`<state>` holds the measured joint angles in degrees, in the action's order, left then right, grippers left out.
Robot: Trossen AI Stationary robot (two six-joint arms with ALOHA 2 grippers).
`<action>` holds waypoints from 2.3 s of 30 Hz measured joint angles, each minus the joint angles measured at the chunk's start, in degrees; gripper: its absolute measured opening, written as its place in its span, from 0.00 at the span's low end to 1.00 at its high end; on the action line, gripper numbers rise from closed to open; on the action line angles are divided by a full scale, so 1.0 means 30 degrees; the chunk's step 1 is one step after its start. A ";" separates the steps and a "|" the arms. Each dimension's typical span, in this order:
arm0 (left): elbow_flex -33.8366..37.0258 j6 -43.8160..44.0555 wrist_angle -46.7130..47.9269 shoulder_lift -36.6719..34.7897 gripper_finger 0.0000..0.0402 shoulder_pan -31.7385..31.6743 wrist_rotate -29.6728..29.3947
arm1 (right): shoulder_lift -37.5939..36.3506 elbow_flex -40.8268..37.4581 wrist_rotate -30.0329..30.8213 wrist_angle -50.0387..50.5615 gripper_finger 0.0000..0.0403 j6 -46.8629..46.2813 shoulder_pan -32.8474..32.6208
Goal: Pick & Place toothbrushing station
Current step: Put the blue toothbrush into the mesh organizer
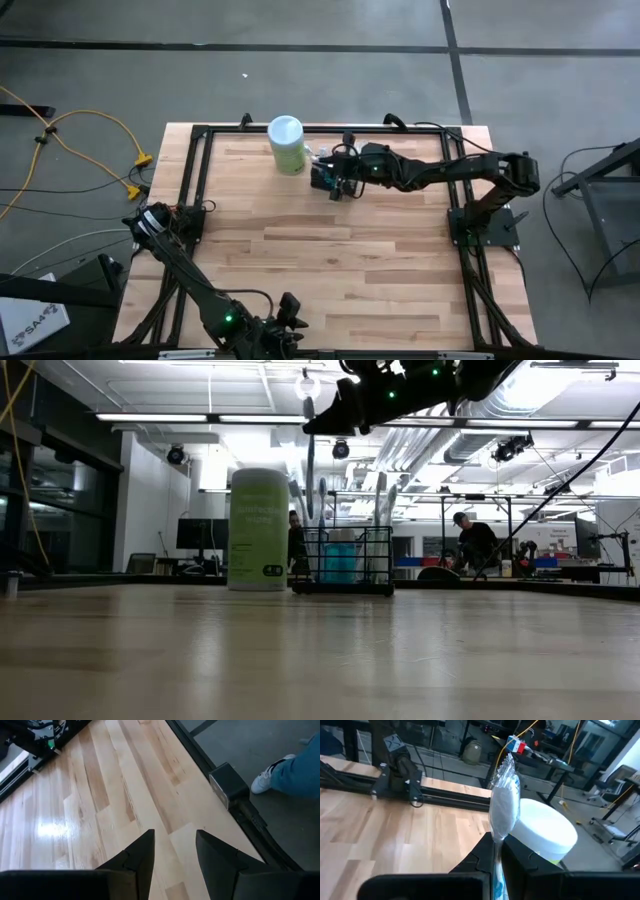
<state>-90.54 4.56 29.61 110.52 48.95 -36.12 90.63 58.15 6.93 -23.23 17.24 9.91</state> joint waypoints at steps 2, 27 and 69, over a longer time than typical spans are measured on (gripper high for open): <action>0.0000 0.0007 0.0007 0.0000 0.34 -0.0007 0.0000 | 0.0000 0.0000 -0.0373 -0.0053 0.03 0.0603 0.0099; -0.0007 -0.0007 0.0606 0.0000 0.34 -0.0044 0.0015 | 0.0956 0.0006 -0.1887 -0.0342 0.02 0.1199 0.1716; -0.0007 -0.0015 0.0607 0.0000 0.34 -0.0058 0.0021 | 0.3422 -0.0007 -0.2300 -0.0513 0.02 -0.4258 0.3388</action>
<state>-90.56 4.51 31.42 110.52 48.77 -36.06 100.90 58.13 0.03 -24.77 4.47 20.07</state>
